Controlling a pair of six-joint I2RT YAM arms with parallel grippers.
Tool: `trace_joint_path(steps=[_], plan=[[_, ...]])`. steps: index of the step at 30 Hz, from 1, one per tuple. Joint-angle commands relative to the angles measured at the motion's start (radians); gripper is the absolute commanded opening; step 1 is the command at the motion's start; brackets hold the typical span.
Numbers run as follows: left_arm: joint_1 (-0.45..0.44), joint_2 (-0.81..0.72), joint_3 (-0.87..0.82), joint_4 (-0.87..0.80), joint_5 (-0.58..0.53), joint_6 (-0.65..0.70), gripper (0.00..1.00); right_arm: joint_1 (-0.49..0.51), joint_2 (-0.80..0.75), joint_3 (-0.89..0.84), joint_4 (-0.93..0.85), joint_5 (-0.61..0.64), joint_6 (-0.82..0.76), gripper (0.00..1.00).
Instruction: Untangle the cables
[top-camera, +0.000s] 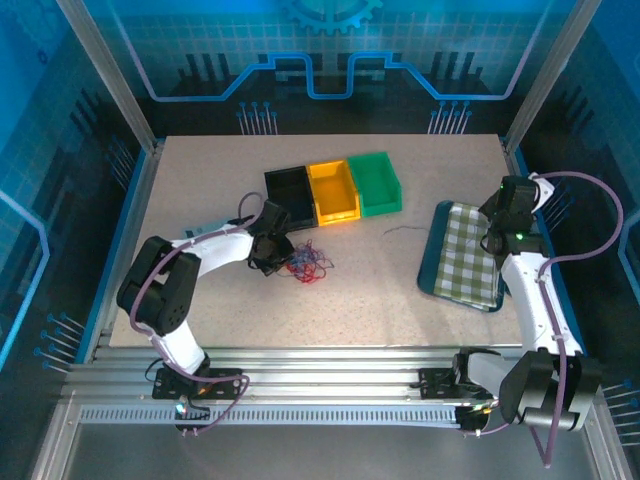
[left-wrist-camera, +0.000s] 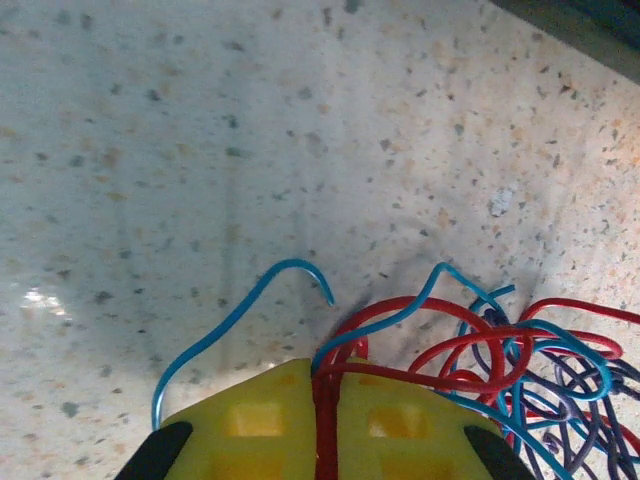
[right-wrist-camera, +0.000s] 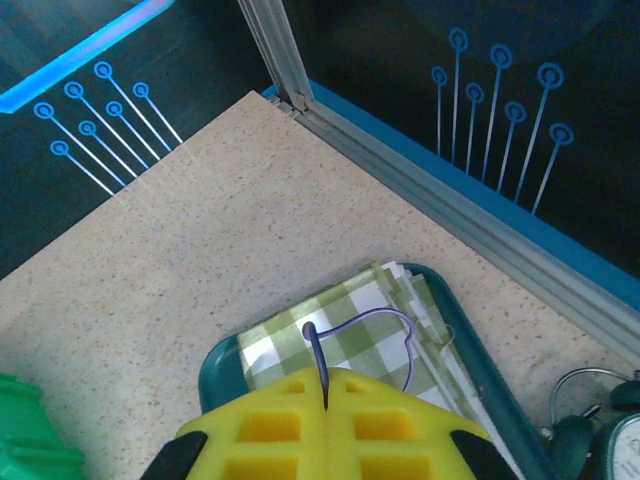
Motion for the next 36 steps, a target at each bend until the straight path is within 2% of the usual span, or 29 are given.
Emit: trace_joint_path(steps=[1, 6, 11, 18, 36], plan=[[0.016, -0.021, -0.024, -0.068, -0.046, 0.007, 0.00, 0.044, -0.018, 0.036, 0.045, 0.019, -0.124, 0.00], [-0.038, 0.020, 0.028, -0.071, -0.032, 0.022, 0.00, 0.277, 0.043, 0.110, 0.100, -0.040, -0.326, 0.00], [-0.112, 0.079, 0.098, -0.039, 0.002, -0.018, 0.00, 0.396, 0.118, 0.261, 0.067, -0.036, -0.378, 0.00], [-0.129, 0.108, 0.106, 0.056, 0.058, -0.074, 0.00, 0.446, 0.219, 0.488, 0.077, 0.001, -0.420, 0.00], [-0.132, 0.185, 0.175, 0.062, 0.081, -0.054, 0.00, 0.473, 0.486, 0.892, 0.186, -0.044, -0.545, 0.00]])
